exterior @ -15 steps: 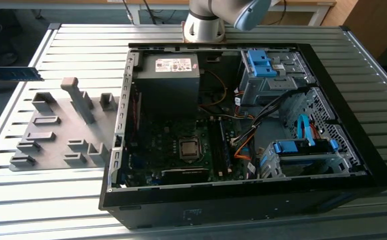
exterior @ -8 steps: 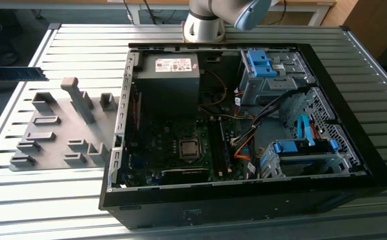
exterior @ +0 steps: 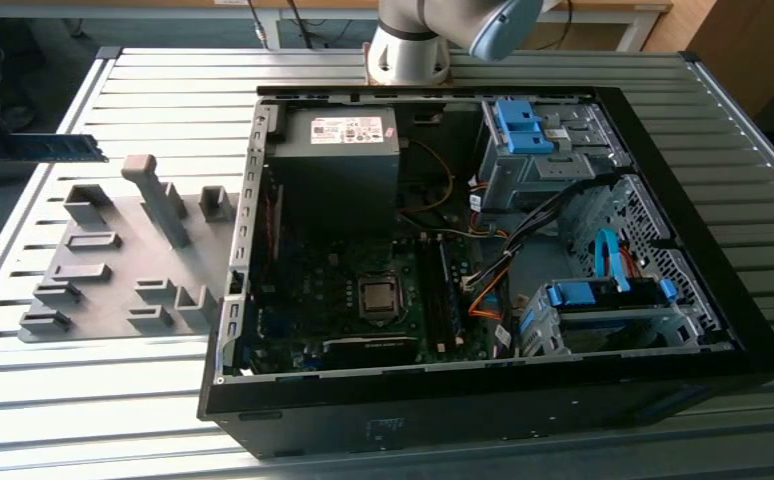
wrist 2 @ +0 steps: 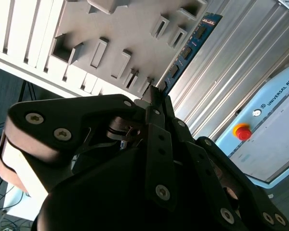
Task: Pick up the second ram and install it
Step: 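Pick up the second ram and move it above second insertion slot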
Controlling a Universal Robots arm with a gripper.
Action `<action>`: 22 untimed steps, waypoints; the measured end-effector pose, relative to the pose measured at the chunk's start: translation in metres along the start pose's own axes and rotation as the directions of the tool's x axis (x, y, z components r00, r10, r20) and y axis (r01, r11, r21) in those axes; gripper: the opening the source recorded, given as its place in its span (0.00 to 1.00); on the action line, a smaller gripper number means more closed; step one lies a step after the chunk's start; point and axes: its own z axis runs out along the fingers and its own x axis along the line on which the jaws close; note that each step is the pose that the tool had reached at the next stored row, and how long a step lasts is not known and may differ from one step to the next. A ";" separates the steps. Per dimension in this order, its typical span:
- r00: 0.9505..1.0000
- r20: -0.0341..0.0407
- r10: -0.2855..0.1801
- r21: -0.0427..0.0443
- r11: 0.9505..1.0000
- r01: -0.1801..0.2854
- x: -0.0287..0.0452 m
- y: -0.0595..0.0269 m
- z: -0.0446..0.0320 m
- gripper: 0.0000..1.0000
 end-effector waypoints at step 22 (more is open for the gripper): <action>1.000 0.000 0.000 -0.010 1.000 0.000 -0.0007 -0.0198 -0.0003 0.14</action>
